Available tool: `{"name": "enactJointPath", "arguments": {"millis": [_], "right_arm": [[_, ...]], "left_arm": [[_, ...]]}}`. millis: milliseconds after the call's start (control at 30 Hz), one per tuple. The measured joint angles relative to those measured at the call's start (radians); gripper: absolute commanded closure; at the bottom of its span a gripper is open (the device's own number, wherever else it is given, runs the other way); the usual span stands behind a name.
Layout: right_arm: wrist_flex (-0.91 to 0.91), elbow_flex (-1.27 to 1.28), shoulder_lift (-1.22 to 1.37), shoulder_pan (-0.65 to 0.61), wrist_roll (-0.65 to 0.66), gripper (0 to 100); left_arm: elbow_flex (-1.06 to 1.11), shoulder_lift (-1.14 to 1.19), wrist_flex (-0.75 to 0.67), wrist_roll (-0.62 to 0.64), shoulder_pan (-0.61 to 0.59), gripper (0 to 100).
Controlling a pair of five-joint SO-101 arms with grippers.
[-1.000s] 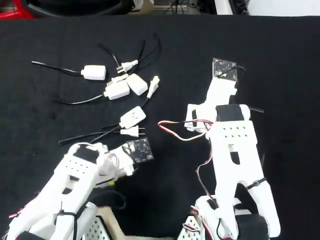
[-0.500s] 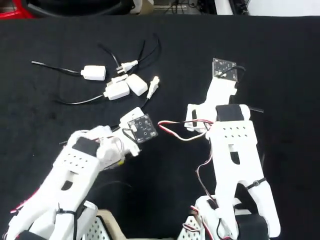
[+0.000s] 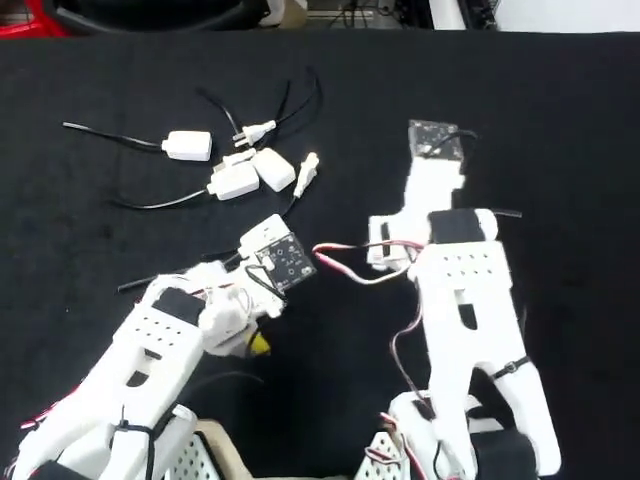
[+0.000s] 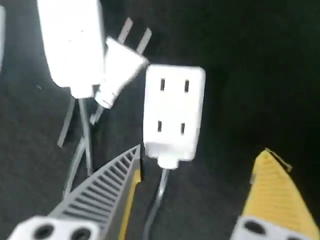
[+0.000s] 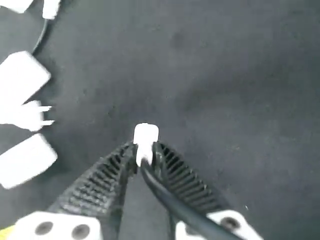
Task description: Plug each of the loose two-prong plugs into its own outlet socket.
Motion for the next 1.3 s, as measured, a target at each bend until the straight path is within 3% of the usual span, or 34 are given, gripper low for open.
{"name": "enactJointPath", "arguments": {"millis": [200, 400, 567, 700, 1000, 1300], "right_arm": [[-0.002, 0.072, -0.184, -0.132, 0.008, 98.7], [-0.117, 0.281, -0.377, -0.298, 0.008, 98.7], [-0.216, 0.382, -0.419, -0.376, -0.025, 98.7], [-0.235, 0.382, -0.420, -0.385, -0.032, 98.7], [-0.247, 0.407, -0.420, -0.451, -0.035, 98.7], [-0.327, 0.462, -0.420, -0.499, -0.035, 98.7]], "left_arm": [[-0.071, -0.232, 0.213, 0.135, -0.081, 69], [-0.069, -0.635, 0.382, 0.178, -0.282, 69], [0.133, -0.916, 0.295, 0.178, -0.511, 69], [0.376, -1.059, 0.256, 0.178, -0.623, 69], [0.485, -1.071, 0.278, 0.178, -0.769, 69], [0.496, -1.071, 0.296, 0.178, -0.784, 69]]}}
